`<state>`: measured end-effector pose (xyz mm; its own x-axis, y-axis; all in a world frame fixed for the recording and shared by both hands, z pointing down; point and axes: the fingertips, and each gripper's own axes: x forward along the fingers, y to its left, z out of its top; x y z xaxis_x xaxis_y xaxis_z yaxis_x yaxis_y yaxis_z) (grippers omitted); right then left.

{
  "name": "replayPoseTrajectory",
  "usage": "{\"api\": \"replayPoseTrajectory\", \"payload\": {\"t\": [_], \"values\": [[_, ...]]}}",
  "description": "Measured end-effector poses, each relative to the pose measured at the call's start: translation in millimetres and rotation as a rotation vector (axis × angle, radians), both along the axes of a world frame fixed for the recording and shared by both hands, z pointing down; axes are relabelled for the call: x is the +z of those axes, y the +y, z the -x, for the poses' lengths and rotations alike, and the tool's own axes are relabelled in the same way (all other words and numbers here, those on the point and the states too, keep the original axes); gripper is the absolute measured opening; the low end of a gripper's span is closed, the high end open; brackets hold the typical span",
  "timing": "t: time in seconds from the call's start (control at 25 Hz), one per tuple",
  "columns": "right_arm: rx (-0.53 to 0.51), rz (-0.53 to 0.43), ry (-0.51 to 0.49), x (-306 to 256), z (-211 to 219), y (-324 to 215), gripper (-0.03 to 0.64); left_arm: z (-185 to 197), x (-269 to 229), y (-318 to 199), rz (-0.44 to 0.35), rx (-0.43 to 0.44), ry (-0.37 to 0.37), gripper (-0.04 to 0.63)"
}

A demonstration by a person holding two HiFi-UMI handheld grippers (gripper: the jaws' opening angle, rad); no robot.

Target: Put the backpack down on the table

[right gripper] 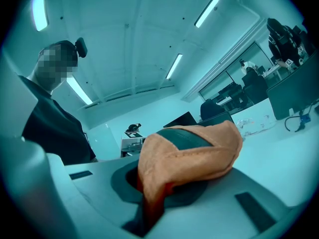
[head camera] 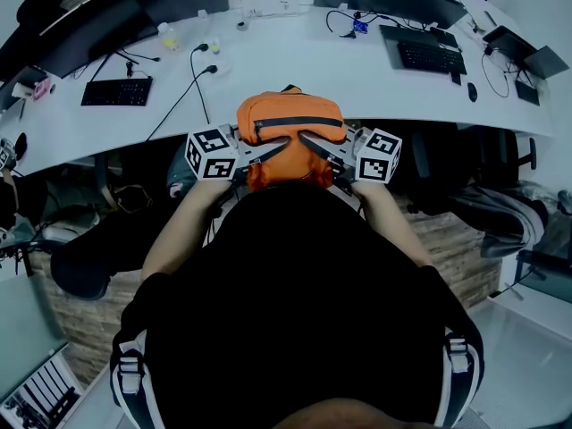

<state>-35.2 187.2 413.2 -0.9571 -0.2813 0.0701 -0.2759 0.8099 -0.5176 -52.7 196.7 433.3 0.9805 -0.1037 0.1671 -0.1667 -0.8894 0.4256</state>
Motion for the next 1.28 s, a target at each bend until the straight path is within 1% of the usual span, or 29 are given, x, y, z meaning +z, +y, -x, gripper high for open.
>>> {"api": "replayPoseTrajectory", "payload": {"t": [0.36,0.6,0.84,1.08,1.28], "values": [[0.031,0.010,-0.012,3,-19,-29,0.051,-16,5,-27,0.006,-0.004,-0.016,0.052],[0.028,0.025,-0.028,9,-29,-45,0.051,-24,10,-41,0.015,-0.023,-0.037,0.052],[0.014,0.022,-0.038,11,-34,-60,0.051,-28,15,-55,0.031,-0.047,-0.035,0.052],[-0.006,0.025,-0.024,11,-36,-74,0.051,-30,17,-71,0.058,-0.068,-0.013,0.052],[0.006,0.020,-0.017,6,-49,-95,0.051,-43,14,-92,0.052,-0.067,-0.005,0.052]]}}
